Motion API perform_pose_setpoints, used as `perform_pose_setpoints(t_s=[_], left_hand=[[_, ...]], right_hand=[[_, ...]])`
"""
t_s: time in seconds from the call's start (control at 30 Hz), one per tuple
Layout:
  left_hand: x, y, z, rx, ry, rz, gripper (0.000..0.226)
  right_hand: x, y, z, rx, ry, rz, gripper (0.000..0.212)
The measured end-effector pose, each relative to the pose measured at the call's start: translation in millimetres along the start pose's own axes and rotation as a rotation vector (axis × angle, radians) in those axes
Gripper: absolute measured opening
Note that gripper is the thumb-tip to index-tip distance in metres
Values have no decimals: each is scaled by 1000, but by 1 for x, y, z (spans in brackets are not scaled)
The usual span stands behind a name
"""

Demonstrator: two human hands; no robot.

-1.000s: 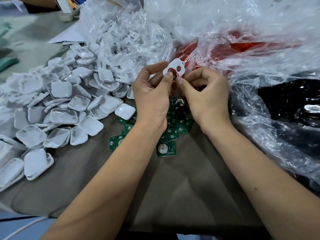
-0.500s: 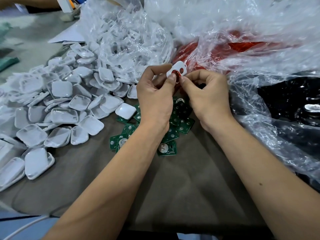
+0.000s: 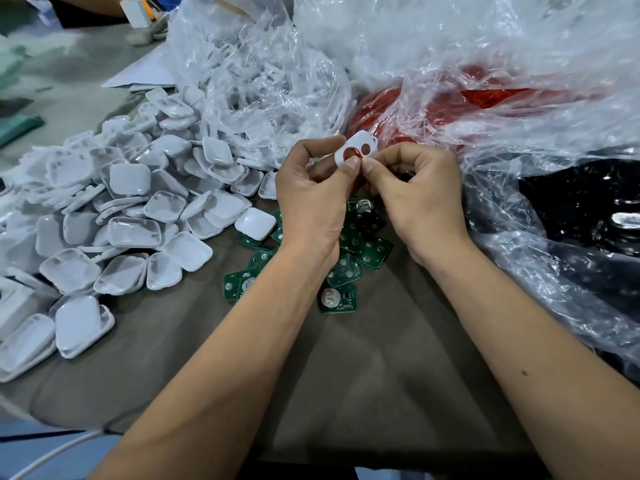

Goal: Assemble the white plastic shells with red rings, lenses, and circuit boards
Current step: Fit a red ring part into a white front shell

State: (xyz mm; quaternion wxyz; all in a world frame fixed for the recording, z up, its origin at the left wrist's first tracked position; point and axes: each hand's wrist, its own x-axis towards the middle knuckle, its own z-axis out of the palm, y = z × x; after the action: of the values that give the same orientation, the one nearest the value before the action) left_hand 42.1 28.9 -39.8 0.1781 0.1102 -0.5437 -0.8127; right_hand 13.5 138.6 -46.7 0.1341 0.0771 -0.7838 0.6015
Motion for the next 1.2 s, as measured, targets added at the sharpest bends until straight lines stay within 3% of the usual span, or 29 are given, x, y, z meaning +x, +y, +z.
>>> perform_pose_setpoints(t_s=[0.17,0.37,0.6,1.0,1.2], left_hand=[[3,3,-3,-134,-26,-91,27],[5,3,-4,-191,-55,-144,30],[4,3,-2,-140,-70,-131,29],[7,6,-7,-166,-181,-171,25],[11,16,-13,-120,-273,-119,25]], right_hand=[[-2,-1,2,186,0,161,22],[-2,-7,0,435,-37,334,21],[-5,-13,-2,429,-111,336,4],[-2,-12,-3,431,-97,330,11],[1,-16,-13,638,-242,430,15]])
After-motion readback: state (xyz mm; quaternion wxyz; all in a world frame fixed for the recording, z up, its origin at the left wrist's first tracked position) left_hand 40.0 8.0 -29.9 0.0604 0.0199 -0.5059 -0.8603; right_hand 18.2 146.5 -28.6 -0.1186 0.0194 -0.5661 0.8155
